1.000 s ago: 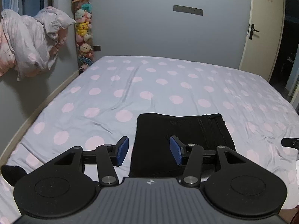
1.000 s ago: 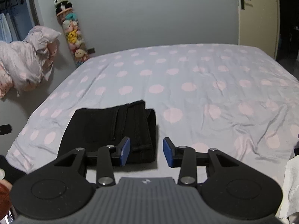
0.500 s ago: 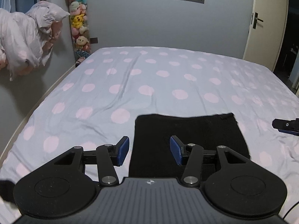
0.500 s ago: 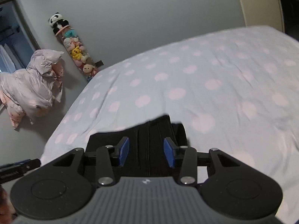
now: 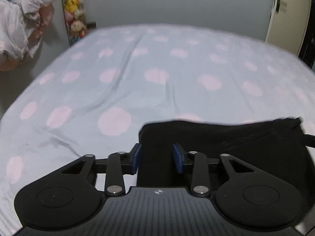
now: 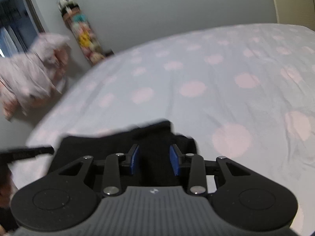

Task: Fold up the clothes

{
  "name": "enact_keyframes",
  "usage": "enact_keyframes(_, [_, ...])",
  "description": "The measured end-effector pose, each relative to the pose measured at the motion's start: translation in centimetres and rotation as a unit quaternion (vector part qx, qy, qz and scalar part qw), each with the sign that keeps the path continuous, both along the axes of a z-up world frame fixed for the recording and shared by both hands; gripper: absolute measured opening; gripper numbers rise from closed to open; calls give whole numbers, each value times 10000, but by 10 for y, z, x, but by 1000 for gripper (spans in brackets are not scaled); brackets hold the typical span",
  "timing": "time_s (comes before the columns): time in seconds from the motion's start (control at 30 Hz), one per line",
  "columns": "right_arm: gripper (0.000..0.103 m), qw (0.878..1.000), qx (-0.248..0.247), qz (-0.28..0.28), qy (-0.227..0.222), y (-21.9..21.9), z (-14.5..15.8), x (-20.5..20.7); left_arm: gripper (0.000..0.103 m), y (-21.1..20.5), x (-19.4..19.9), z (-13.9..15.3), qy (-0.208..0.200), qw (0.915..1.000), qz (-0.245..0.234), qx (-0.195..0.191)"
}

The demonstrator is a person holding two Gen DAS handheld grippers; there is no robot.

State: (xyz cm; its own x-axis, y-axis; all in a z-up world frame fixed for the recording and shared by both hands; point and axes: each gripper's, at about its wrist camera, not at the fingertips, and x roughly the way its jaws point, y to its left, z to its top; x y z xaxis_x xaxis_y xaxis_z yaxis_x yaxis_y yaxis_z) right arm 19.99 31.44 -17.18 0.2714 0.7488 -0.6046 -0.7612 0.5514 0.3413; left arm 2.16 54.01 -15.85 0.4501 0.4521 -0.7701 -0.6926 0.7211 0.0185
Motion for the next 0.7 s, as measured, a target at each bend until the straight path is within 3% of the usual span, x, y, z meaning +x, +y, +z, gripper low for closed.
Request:
enact_keyframes(0.03, [37, 9999, -110, 4, -13, 2, -10, 3, 35, 1, 6, -7, 114, 9999, 4, -14])
enact_keyframes(0.2, [39, 9964, 194, 106, 813, -4, -40, 33, 35, -4, 31, -29, 683, 9975, 162, 15])
enact_keyframes(0.3, [40, 9954, 220, 111, 922, -2, -44, 35, 34, -5, 46, -26, 1085, 9936, 316, 33])
enact_keyframes(0.4, [41, 9937, 288, 142, 1077, -7, -41, 39, 34, -14, 61, -10, 1569, 9862, 485, 209])
enact_keyframes(0.5, [45, 9848, 611, 154, 1620, -22, -33, 51, 38, -38, 62, 22, 1698, 9828, 533, 491])
enact_keyframes(0.57, [66, 9774, 806, 126, 1952, -34, -27, 61, 58, -57, 58, 47, 1663, 9826, 581, 590])
enact_keyframes(0.6, [83, 9736, 855, 129, 2111, -40, -24, 65, 58, -67, 56, 60, 1667, 9821, 593, 642])
enact_keyframes(0.7, [86, 9595, 895, 180, 2667, -52, -29, 78, 58, -95, 47, 101, 1773, 9783, 697, 810])
